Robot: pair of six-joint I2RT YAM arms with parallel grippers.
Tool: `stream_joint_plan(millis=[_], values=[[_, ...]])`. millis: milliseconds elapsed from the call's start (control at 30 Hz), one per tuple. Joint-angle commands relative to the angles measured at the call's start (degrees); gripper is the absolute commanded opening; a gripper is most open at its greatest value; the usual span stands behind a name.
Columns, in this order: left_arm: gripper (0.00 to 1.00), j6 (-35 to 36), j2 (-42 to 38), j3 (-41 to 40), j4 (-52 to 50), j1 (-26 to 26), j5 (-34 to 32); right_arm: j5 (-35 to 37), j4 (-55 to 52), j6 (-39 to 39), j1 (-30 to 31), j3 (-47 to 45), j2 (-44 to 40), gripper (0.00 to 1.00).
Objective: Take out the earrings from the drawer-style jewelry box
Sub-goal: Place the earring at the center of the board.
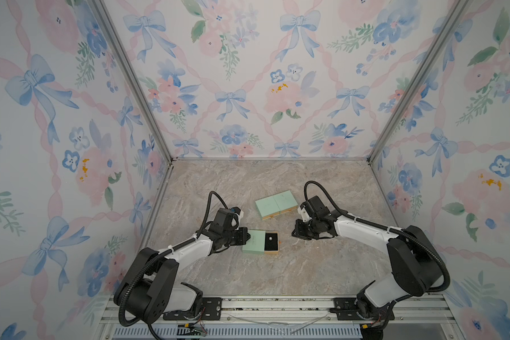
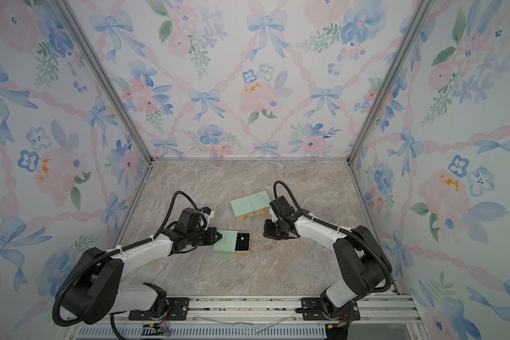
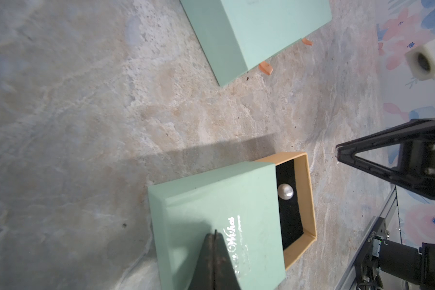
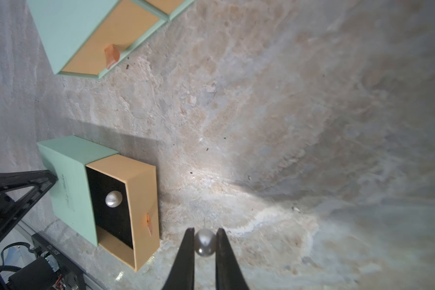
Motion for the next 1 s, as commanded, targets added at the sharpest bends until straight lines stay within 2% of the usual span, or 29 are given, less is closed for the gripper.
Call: stream_joint_plan(millis=[0, 600, 967], values=[[0.0, -0.3, 3.5, -3.0, -8.1, 0.2, -7.6, -2.4, 1.8, -0.4, -0.2, -0.9, 2.2, 0.1], [0.0, -0.5, 2.9, -3.5, -8.1, 0.2, -8.1, -3.4, 4.1, 0.0, -0.2, -1.2, 6.6, 0.12], [0.0, -0.5, 3.1, -3.6, -8.1, 0.2, -8.1, -3.4, 4.4, 0.1, -0.2, -1.3, 7.1, 0.17]])
